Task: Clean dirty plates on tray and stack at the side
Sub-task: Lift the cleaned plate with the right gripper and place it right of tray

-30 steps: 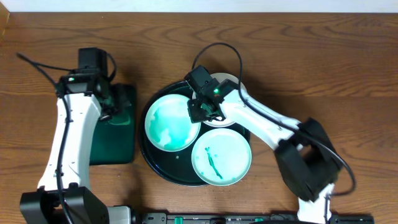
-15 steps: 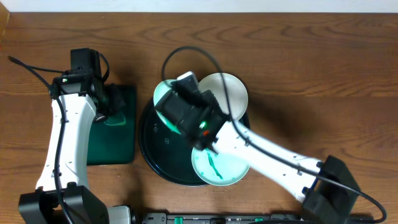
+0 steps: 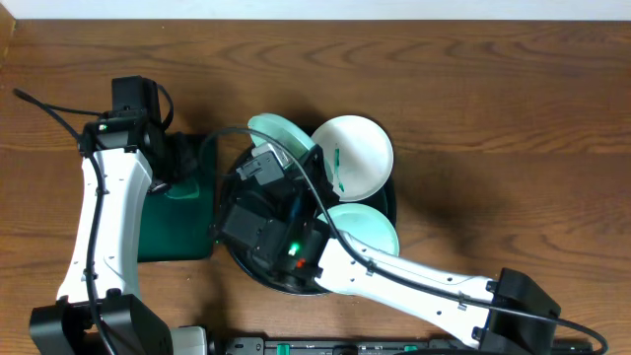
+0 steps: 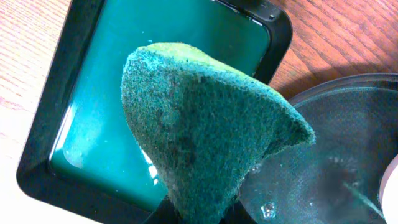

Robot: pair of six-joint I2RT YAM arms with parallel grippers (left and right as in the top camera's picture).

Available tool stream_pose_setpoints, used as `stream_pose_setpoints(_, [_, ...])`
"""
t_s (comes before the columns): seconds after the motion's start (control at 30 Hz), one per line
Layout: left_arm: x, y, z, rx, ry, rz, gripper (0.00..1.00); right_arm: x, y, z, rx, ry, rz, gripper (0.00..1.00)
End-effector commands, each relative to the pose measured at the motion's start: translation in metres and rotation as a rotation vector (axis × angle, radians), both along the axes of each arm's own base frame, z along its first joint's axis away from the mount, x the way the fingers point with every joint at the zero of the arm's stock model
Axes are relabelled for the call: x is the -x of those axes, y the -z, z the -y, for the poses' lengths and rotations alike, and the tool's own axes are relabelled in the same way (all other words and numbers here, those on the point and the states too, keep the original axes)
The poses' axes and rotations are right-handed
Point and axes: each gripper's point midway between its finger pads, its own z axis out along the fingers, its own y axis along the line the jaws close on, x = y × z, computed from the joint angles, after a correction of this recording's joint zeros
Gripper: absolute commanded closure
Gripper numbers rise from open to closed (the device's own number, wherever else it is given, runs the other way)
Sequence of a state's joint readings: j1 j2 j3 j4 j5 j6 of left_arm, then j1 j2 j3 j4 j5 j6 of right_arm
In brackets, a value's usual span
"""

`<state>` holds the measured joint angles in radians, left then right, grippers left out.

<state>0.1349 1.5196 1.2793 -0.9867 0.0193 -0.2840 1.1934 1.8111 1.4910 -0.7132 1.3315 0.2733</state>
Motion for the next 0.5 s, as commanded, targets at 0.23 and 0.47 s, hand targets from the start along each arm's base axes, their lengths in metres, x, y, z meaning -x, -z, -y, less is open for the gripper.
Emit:
stream_pose_setpoints(0.23, [0.000,-0.002,-0.004,-0.018,0.009,0.002,0.93,-0.005,0.018,-0.003,-0.077,-0.062,-0.155,0.99])
stream_pose_setpoints(0.47, [0.000,-0.002,-0.004,-0.018,0.009,0.003,0.93,-0.013,0.040,-0.018,-0.495,-0.239,-0.570,0.99])
